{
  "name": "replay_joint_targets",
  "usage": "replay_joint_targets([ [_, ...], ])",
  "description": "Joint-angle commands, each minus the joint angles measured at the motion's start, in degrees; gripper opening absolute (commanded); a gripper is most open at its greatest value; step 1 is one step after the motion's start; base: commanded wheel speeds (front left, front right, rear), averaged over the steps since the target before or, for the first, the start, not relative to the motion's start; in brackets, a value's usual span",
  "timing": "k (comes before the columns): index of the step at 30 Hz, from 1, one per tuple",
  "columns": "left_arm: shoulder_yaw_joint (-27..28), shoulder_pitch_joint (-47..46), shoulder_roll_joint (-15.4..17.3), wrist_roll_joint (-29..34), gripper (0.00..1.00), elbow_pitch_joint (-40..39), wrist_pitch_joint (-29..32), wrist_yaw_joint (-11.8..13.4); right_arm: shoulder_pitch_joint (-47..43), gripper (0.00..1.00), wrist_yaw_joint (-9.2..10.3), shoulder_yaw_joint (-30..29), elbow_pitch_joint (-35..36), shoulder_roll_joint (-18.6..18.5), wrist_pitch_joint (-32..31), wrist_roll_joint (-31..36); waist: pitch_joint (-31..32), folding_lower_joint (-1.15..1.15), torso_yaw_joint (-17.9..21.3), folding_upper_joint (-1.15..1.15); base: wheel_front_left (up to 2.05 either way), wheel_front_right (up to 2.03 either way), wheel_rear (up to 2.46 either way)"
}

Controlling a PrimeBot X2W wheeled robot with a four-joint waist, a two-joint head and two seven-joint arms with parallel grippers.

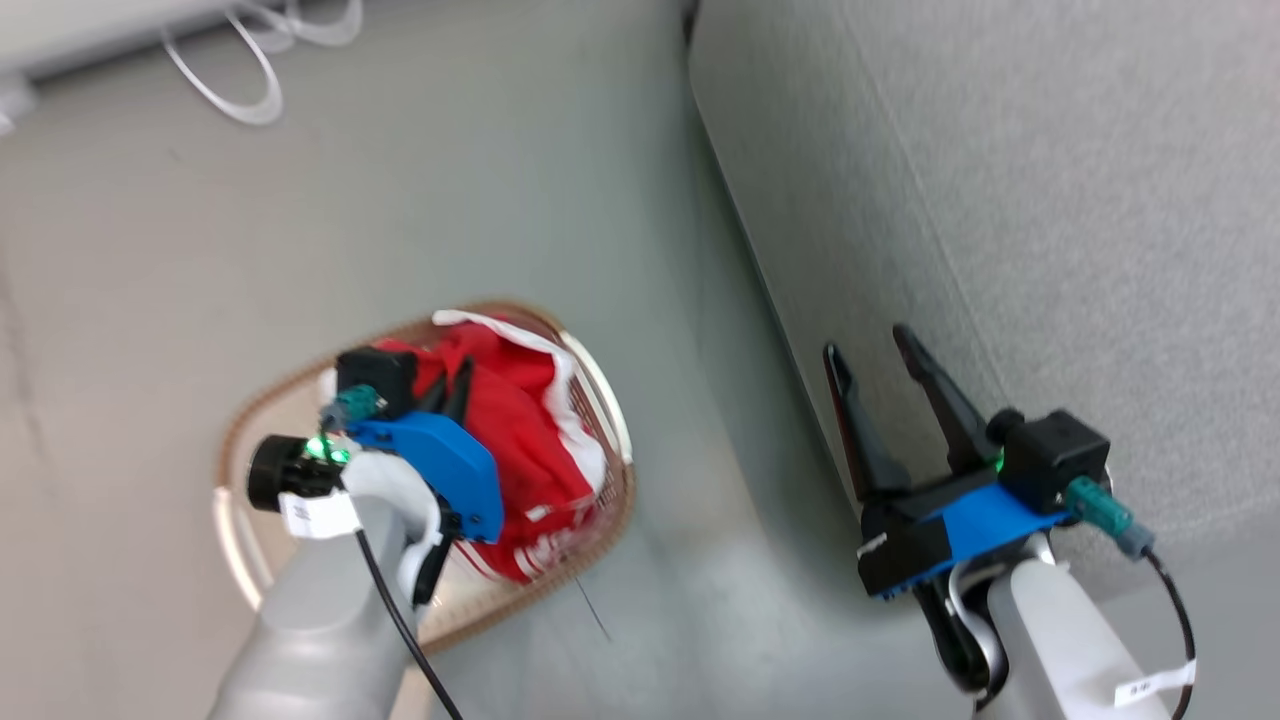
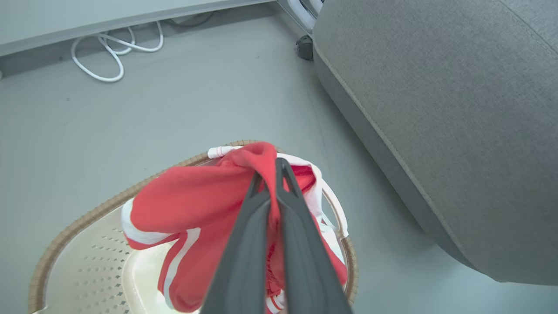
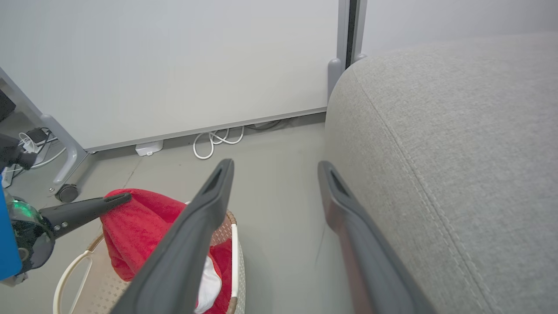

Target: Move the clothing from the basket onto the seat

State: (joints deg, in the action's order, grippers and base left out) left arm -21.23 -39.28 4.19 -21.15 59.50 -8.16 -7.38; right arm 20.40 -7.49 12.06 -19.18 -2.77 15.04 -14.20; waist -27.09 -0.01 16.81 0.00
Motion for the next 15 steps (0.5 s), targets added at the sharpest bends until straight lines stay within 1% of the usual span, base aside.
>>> replay_joint_targets([
  [1,-1.6,1.1,-0.2,-1.2,0.00,-0.6,-0.6,-0.1,-1.6,1.00,-0.01,-0.3,-0.7,-0.2,0.2,0.4,9.6,0.01,-4.3,0.00,0.00,0.00,0.00],
  [2,-4.3,1.9,-0.6,-2.8,0.00,-1.5,-1.2,-0.1,-2.7,1.00,-0.01,-0.5,-1.6,-0.2,0.2,0.8,12.9,0.01,-5.0,0.00,0.00,0.00,0.00],
  [5,-7.7,2.5,-0.7,-5.0,0.00,-2.8,-1.9,-0.1,-4.5,1.00,-0.01,-0.7,-2.6,-0.2,0.2,1.0,17.1,0.01,-5.8,0.00,0.00,0.00,0.00],
  [9,-11.6,1.8,-1.0,-7.6,0.00,-4.9,-2.6,-0.1,-6.5,1.00,-0.01,-1.0,-3.6,-0.2,0.1,1.2,21.1,0.01,-6.9,0.00,0.00,0.00,0.00],
  [15,-15.9,-0.4,-1.2,-10.4,0.00,-7.8,-3.2,-0.1,-8.9,1.00,-0.01,-1.0,-3.7,-0.2,-1.0,1.6,24.6,0.01,-8.2,0.00,0.00,0.00,0.00],
])
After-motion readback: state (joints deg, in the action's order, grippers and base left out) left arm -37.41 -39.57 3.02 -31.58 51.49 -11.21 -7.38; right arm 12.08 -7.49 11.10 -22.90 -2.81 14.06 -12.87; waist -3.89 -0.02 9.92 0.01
